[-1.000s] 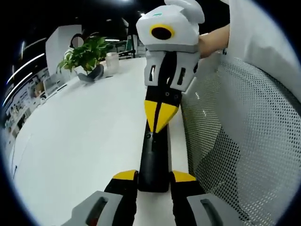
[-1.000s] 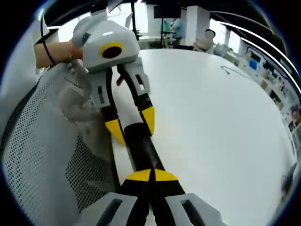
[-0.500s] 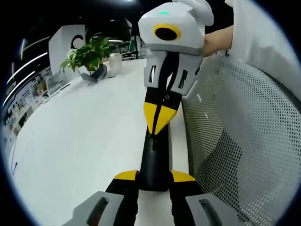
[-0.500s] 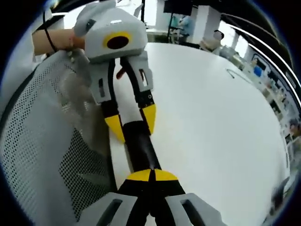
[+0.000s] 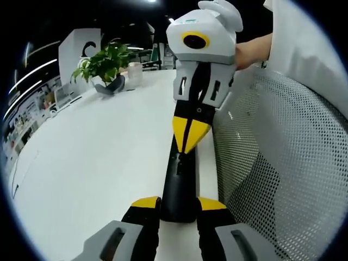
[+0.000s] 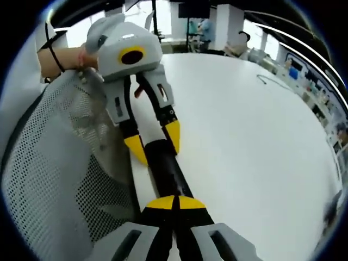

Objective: Press the specified remote control buttons in sequence, fully releasing each button before pressing the next.

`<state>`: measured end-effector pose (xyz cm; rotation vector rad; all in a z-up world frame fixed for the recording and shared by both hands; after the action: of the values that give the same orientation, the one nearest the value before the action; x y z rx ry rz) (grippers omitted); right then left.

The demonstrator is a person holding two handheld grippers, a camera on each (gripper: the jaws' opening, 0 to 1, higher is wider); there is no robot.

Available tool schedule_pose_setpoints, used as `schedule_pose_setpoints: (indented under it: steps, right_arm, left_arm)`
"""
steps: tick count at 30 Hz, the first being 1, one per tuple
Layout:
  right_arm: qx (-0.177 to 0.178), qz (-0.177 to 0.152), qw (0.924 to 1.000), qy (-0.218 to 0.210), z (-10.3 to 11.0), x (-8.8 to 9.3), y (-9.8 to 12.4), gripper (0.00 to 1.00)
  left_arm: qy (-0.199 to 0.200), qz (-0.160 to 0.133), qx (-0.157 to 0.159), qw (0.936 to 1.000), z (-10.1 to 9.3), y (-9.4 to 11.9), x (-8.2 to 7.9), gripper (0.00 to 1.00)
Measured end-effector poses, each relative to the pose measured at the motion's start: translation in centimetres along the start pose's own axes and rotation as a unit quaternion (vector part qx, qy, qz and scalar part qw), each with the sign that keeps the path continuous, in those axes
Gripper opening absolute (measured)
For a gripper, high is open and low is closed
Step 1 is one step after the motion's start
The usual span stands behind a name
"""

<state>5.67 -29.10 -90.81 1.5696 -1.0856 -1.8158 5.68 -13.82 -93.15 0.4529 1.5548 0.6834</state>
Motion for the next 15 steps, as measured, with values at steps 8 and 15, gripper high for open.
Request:
schedule_pose_setpoints:
  steps: [8,15]
  right_arm:
    - [-0.004,0.023,0.999,0.039,0.04,-0.29,-0.26,0.0]
    - [-0.01,0.056,0.9959,0.07,-0.2,-0.99,-0.53,0.0]
  left_arm:
    - [-0.005,0.004,0.004,1.0,-0.09,-0.52,-0.39,0.25]
    - [-0.012,0.002,0.01,0.9999,0.02,-0.62,-0.45,0.24]
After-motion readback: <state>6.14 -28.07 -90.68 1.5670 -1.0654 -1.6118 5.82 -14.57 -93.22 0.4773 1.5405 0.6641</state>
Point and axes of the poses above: the point that each gripper's makers call its tool centre point, and the gripper's own axes: y roughly backward along the fingers, z roughly to its left, x roughly out of its underside, the point moved 9 cm from there along y, roughly backward along the fingers
